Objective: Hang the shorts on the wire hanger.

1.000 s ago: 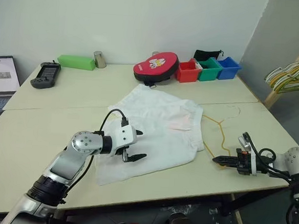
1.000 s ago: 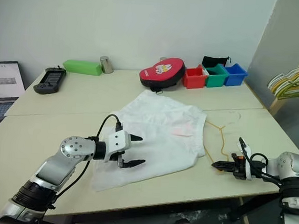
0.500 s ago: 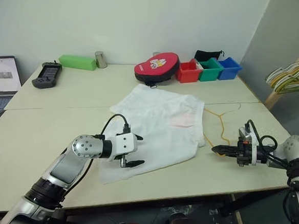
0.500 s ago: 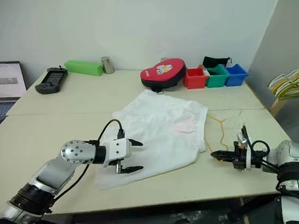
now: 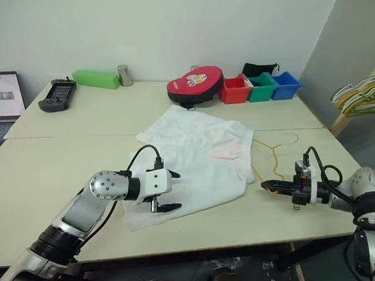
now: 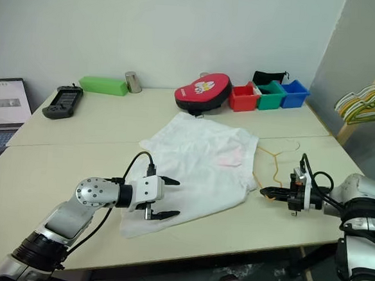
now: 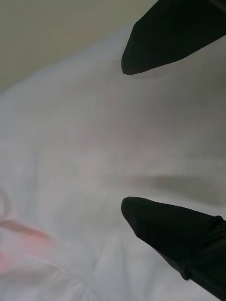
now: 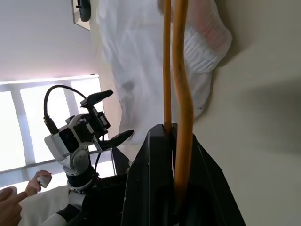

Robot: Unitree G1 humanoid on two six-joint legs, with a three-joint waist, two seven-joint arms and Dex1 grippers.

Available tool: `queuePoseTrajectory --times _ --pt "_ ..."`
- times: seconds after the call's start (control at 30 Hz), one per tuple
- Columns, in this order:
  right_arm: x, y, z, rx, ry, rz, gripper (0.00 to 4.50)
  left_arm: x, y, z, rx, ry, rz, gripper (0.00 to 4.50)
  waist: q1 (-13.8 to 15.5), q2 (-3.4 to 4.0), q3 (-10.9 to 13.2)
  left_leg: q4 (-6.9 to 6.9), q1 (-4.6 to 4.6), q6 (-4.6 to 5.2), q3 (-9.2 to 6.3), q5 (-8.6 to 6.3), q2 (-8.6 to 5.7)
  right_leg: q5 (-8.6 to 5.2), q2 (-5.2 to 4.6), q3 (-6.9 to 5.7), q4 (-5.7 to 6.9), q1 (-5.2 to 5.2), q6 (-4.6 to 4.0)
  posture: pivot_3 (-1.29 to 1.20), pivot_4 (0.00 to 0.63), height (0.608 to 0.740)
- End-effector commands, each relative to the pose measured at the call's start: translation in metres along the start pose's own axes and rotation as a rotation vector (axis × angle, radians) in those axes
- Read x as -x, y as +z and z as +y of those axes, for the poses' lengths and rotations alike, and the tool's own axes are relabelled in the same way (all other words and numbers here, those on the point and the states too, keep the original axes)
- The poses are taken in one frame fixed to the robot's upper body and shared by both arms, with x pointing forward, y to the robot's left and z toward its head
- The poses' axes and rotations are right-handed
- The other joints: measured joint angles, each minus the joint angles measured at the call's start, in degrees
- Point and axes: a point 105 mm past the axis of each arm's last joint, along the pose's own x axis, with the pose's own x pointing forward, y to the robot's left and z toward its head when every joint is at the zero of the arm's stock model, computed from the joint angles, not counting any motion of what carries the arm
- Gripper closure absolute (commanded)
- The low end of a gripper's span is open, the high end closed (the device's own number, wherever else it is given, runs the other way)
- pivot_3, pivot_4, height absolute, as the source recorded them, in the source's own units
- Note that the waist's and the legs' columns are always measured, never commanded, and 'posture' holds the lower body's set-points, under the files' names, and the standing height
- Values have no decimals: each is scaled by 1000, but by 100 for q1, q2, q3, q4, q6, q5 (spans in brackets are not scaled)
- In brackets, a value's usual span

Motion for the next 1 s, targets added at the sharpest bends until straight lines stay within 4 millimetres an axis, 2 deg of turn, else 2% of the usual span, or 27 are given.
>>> queuePoseTrajectory --times 0.03,0.13,0.27,0.43,0.57,0.63,0.7,0.8,0.9,1.0 --pt "2 17 17 43 45 -52 4500 6 12 8 -47 31 -40 50 8 2 -2 0 0 0 -1 0 0 0 0 -1 0 0 0 -113 6 740" --pt "-3 30 20 157 14 -80 4500 5 14 8 -49 29 -48 50 8 3 -4 0 -1 0 -2 0 0 2 0 -1 -1 0 -3 -110 5 740" --pt "-11 52 19 496 -110 -118 4500 4 15 9 -49 31 -52 50 0 7 -10 2 0 0 -1 0 0 1 1 -1 1 0 0 -110 5 740" --pt "-13 71 48 759 -151 -123 4500 6 13 11 -43 44 -49 50 -5 13 -12 2 -1 0 -2 0 1 8 -2 3 6 -5 -12 -109 5 740" --pt "-17 71 80 936 -122 -104 4500 9 11 15 -34 64 -42 50 8 15 -14 0 -2 0 -15 0 5 13 -3 -4 6 -4 -19 -106 8 740" --pt "-19 69 89 1035 -129 -104 4500 10 10 17 -31 74 -38 50 5 16 -14 0 -2 -1 -34 0 6 13 -3 -4 8 -5 -20 -106 8 740" --pt "-21 65 97 1057 -118 -107 4500 11 9 19 -30 85 -34 50 10 17 -17 0 -2 -1 -48 0 7 13 -3 -7 9 -4 -20 -114 12 740" --pt "-29 47 111 1187 -109 -85 4500 17 7 33 -17 128 -24 50 22 17 -17 1 -3 -1 -62 0 12 13 -6 -17 10 -2 -19 -114 12 740" --pt "-35 37 102 1193 -132 -80 4500 19 5 44 -26 149 -15 50 33 17 -17 2 -5 -1 -68 1 11 11 -7 -20 13 -2 -16 -130 12 740" --pt "-29 44 87 1171 -195 -114 4500 18 6 44 -32 138 -21 50 30 17 -19 7 -6 -1 -67 1 7 11 -9 -20 11 0 -16 -131 13 740"
